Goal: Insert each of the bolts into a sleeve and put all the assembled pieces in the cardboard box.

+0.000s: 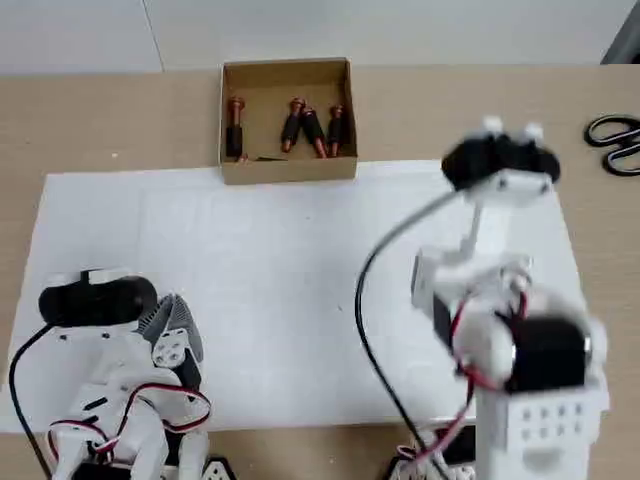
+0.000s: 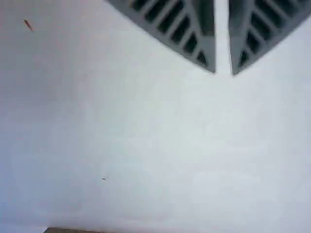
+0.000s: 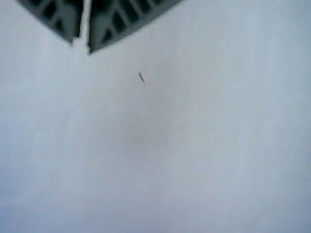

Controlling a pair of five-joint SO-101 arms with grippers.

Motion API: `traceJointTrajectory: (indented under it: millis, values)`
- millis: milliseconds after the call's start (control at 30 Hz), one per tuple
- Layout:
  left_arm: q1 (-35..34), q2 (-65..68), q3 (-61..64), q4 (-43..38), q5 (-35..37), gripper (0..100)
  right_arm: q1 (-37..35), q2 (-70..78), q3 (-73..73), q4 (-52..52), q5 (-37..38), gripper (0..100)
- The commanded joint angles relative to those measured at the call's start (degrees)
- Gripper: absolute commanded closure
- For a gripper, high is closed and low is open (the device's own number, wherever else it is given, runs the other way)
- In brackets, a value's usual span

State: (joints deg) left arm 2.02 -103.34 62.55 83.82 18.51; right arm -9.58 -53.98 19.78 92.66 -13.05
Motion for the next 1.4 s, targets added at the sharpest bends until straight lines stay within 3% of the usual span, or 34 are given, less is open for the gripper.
traceJointTrajectory:
  millis: [0, 200, 533, 800, 967, 1367]
  values:
    - [-0.2, -0.3, 0.0, -0.2, -0.3, 99, 0.7, -13.1, 11.8, -4.6, -0.1, 99.5]
    - [-0.2, -0.3, 0.2, -0.2, -0.4, 99, 0.7, -27.9, 24.9, -7.3, 0.4, 99.5]
    - [-0.1, -0.3, 7.7, -3.0, 0.0, 99, 1.9, -39.7, 37.7, -12.0, 2.1, 99.5]
    - [-0.2, -0.3, 14.4, -4.9, 3.4, 99, 8.2, -50.0, 51.5, -18.7, 12.1, 99.5]
    - [0.3, -0.3, 16.6, -5.0, 8.2, 99, 8.5, -49.9, 57.8, -19.4, 12.7, 99.5]
    - [-0.1, -0.3, 27.3, -9.1, 8.4, 99, 8.1, -50.0, 72.2, -24.7, 12.6, 99.5]
